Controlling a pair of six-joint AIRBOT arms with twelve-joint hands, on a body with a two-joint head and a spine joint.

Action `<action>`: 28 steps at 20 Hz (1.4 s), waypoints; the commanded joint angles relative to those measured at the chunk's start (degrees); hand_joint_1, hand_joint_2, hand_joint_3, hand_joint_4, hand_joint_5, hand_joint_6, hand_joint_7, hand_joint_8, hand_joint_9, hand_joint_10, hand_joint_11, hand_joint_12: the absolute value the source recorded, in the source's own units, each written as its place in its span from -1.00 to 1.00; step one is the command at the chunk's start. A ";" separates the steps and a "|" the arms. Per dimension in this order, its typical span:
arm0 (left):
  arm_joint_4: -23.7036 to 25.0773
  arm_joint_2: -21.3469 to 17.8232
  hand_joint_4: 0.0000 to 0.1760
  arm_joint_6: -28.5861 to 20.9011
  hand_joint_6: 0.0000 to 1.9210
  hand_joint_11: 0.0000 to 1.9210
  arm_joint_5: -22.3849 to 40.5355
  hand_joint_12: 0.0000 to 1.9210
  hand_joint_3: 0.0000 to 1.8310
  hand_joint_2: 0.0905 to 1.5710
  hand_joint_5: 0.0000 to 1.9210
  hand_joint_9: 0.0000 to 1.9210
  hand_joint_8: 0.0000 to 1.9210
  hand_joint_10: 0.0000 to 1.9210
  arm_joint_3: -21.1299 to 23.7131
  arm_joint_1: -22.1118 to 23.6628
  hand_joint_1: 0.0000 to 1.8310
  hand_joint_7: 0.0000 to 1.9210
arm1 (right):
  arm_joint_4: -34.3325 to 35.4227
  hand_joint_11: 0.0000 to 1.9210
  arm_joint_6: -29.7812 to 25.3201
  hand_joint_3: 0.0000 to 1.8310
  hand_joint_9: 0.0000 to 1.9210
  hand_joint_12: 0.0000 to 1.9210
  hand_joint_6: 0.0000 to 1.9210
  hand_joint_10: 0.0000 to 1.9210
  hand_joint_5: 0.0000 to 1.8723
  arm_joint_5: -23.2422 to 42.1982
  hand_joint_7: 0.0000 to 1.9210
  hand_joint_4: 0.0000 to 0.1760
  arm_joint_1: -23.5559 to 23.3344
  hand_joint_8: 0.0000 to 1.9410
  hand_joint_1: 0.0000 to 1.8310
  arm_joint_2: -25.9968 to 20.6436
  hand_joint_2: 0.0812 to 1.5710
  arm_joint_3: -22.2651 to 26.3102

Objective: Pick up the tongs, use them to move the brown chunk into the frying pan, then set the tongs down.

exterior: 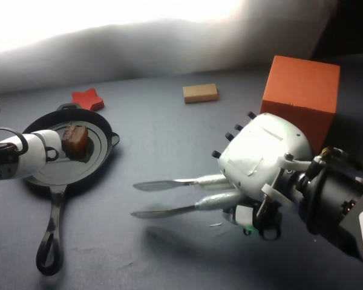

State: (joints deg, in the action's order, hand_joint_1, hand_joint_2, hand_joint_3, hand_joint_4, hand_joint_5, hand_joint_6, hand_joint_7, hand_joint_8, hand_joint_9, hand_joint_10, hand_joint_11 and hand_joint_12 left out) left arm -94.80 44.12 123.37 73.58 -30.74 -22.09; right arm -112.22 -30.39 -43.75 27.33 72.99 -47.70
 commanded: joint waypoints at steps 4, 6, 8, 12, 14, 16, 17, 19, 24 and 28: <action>4.76 -0.32 -1.00 -0.13 -1.00 -1.00 3.54 -0.81 -1.00 0.61 -0.92 -0.96 -1.00 -1.00 0.05 0.15 -0.99 -0.93 | -5.36 -0.68 0.43 -1.00 -0.36 0.55 -0.57 -0.27 -0.37 -2.93 -0.20 -1.00 0.72 -0.79 -0.57 -0.48 0.56 0.22; 4.75 -0.32 -1.00 -0.13 -1.00 -1.00 3.66 -0.81 -1.00 0.61 -0.92 -0.96 -1.00 -1.00 0.08 0.15 -0.98 -0.92 | -5.36 -0.84 0.67 -1.00 -0.50 0.56 -0.65 -0.31 -0.51 -2.93 -0.31 -1.00 0.98 -0.88 -0.68 -0.98 0.53 0.58; 4.71 -0.32 -1.00 -0.13 -1.00 -1.00 3.66 -0.81 -1.00 0.61 -0.92 -0.95 -1.00 -1.00 0.11 0.15 -0.98 -0.92 | -5.36 -0.95 0.94 -1.00 -0.56 0.52 -0.79 -0.48 -0.59 -2.92 -0.41 -1.00 1.16 -0.98 -0.76 -1.52 0.49 1.07; 4.62 -0.32 -1.00 -0.13 -1.00 -1.00 3.66 -0.84 -1.00 0.61 -0.92 -0.95 -1.00 -1.00 0.13 0.15 -1.00 -0.92 | -5.35 -1.00 1.51 -1.00 -0.73 0.12 -0.97 -0.82 -0.72 -2.74 -0.65 -1.00 1.68 -1.00 -0.82 -3.11 0.41 2.88; 4.59 -0.32 -1.00 -0.13 -1.00 -1.00 3.66 -0.83 -1.00 0.61 -0.92 -0.96 -1.00 -1.00 0.16 0.14 -0.99 -0.93 | -5.35 -1.00 1.70 -1.00 -0.76 0.01 -0.99 -0.87 -0.78 -2.74 -0.68 -1.00 1.71 -1.00 -0.84 -4.03 0.38 4.16; 4.59 -0.33 -1.00 -0.13 -1.00 -1.00 3.66 -0.82 -1.00 0.61 -0.93 -0.95 -1.00 -1.00 0.17 0.14 -0.97 -0.93 | -5.35 -1.00 1.81 -1.00 -0.77 -0.06 -1.00 -0.90 -0.79 -2.69 -0.70 -1.00 1.88 -1.00 -0.87 -4.77 0.35 5.14; 4.59 -0.33 -1.00 -0.15 -1.00 -1.00 3.66 -0.82 -1.00 0.61 -0.92 -0.95 -1.00 -1.00 0.18 0.14 -0.98 -0.92 | -5.35 -1.00 2.04 -1.00 -0.78 -0.07 -1.00 -0.90 -0.79 -2.66 -0.70 -1.00 2.01 -1.00 -0.88 -5.07 0.34 5.51; 4.59 -0.33 -1.00 -0.17 -1.00 -1.00 3.66 -0.85 -1.00 0.61 -0.93 -0.96 -1.00 -1.00 0.18 0.12 -0.99 -0.94 | -5.25 -1.00 2.07 -1.00 -0.76 -0.07 -1.00 -0.91 -0.79 -2.61 -0.70 -1.00 2.14 -1.00 -0.90 -5.96 0.34 6.45; 4.63 -0.38 -1.00 -0.51 -1.00 -1.00 3.74 -0.81 -1.00 0.60 -0.91 -0.95 -1.00 -1.00 0.14 0.05 -0.96 -0.92 | 0.63 -1.00 3.94 -1.00 -0.64 0.17 -0.96 -0.90 -0.67 -2.03 -0.58 -1.00 0.53 -0.97 -0.91 -8.34 0.34 9.29; 4.76 -0.54 -1.00 -0.54 -1.00 -1.00 3.69 -0.77 -1.00 0.60 -0.90 -0.93 -0.99 -0.99 0.15 1.12 -0.98 -0.90 | 1.57 -0.80 4.28 -1.00 -0.21 0.45 -0.93 -0.76 -0.35 -2.42 -0.14 -1.00 -0.47 -0.94 -0.89 -9.35 0.37 10.82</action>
State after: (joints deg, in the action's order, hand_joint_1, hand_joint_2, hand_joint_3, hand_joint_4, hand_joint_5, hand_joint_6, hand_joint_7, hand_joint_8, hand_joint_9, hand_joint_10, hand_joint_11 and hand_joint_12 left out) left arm -95.09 44.12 122.93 73.82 -30.63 -21.34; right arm -106.76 -26.20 -43.29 27.24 63.96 -37.04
